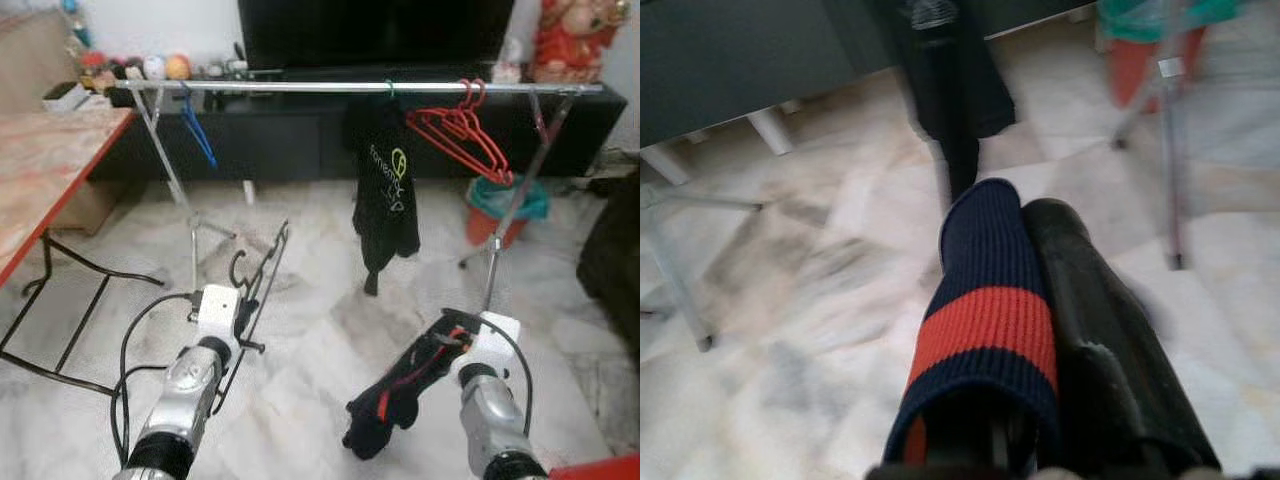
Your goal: Hang hanger
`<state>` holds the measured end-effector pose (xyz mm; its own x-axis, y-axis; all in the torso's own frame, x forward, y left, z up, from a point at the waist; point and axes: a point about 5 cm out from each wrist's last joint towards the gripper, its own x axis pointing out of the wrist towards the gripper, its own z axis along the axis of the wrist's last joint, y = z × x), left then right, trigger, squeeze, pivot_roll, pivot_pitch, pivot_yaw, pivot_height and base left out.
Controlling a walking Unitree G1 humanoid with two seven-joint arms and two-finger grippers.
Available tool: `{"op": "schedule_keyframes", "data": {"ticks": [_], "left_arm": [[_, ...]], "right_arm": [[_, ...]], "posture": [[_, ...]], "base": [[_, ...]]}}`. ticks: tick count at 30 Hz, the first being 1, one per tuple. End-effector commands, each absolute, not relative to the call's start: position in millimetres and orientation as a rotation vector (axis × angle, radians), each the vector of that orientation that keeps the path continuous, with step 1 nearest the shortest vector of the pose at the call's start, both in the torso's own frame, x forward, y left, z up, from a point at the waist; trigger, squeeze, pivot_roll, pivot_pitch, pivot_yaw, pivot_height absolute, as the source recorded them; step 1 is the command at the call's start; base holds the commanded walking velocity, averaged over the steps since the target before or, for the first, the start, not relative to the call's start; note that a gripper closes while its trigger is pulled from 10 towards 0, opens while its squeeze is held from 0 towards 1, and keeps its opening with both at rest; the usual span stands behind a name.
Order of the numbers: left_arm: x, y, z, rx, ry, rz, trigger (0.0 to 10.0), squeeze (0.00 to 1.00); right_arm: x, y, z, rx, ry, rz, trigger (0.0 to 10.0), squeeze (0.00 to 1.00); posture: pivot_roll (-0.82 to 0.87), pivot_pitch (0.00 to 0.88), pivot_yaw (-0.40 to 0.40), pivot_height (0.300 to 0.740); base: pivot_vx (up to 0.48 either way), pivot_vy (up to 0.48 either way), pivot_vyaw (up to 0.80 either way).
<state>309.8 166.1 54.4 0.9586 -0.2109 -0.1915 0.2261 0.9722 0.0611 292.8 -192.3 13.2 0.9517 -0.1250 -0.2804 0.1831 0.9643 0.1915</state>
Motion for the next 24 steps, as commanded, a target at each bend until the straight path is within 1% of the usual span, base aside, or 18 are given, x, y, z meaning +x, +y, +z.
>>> {"op": "schedule_keyframes", "data": {"ticks": [1,6,13,24], "left_arm": [[310.3,169.5,56.1,0.075,0.184,-0.206,10.0,0.0],[309.2,170.0,54.8,0.078,0.189,-0.207,10.0,0.0],[309.8,168.4,55.2,0.094,0.19,-0.215,10.0,0.0],[306.9,162.6,52.2,0.08,0.192,-0.217,10.0,0.0]], "right_arm": [[296.2,-186.1,16.7,0.208,0.252,-0.131,10.0,0.0],[295.2,-186.0,15.9,0.207,0.252,-0.133,10.0,0.0],[294.3,-186.4,15.6,0.207,0.25,-0.138,10.0,0.0],[297.1,-190.1,19.9,0.184,0.237,-0.128,10.0,0.0]], "posture": [[-0.03,0.0,0.058,0.74],[-0.04,0.0,0.066,0.74],[-0.05,0.0,0.076,0.74],[-0.05,0.0,0.059,0.74]], "base": [[0.0,0.322,0.0],[0.0,0.304,0.0],[0.0,0.0,0.0],[0.0,0.0,0.0]]}}
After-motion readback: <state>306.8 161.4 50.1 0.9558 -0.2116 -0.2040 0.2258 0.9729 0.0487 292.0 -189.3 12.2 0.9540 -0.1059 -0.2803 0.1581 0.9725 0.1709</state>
